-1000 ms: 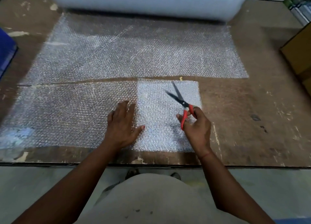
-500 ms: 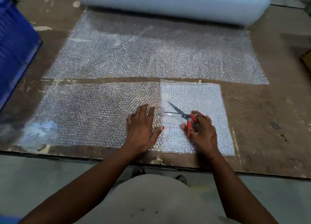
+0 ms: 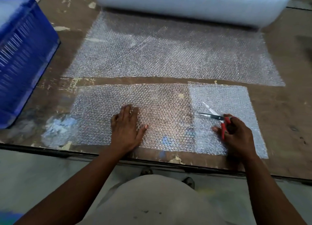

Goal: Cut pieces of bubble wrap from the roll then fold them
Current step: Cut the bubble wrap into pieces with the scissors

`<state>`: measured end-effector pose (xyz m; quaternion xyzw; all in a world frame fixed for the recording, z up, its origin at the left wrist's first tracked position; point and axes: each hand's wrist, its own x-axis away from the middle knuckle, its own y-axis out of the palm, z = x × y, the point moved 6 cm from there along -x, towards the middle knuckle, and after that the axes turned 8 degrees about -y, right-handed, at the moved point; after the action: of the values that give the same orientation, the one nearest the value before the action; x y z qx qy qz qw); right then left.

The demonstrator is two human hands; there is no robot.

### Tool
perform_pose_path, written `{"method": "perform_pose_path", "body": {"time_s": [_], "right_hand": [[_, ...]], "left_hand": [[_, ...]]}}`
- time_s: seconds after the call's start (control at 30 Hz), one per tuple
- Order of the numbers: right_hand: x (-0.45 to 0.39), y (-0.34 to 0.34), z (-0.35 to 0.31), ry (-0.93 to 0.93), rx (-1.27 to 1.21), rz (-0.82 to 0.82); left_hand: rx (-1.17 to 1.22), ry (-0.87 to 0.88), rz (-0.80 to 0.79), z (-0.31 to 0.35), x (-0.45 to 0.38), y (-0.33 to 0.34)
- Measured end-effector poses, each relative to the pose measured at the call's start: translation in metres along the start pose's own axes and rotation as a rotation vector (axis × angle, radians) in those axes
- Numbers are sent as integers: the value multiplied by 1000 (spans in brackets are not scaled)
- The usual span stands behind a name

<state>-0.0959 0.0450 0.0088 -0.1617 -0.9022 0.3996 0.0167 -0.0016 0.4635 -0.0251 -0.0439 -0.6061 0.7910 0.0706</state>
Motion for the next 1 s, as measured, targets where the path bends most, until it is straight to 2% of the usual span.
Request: {"method": "perform_pose_path", "body": {"time_s": [0.27,0.53,0.63,0.73,0.8,0.87,0.93,1.0], "right_hand": [[8,-14,2,31,68,55],[-1,-29,1,0,145,12],[3,-34,-2,30,248,79],[24,-42,-23,159,226,168],[47,-35,-41,278,122,87],[78,-15,-62,401,-189,-31],[112,6,-80,531,-461,-136],[145,26,-87,614,-581,-262]], "left_hand": [[-7,13,-72,18,-4,6],[-10,47,-146,32,-8,12],[-10,55,-154,32,-12,10],[2,67,-89,36,-10,1],[12,140,-17,46,-8,-5],[79,282,27,66,-4,-7],[178,455,23,93,4,-3],[244,605,1,118,15,2]]}}
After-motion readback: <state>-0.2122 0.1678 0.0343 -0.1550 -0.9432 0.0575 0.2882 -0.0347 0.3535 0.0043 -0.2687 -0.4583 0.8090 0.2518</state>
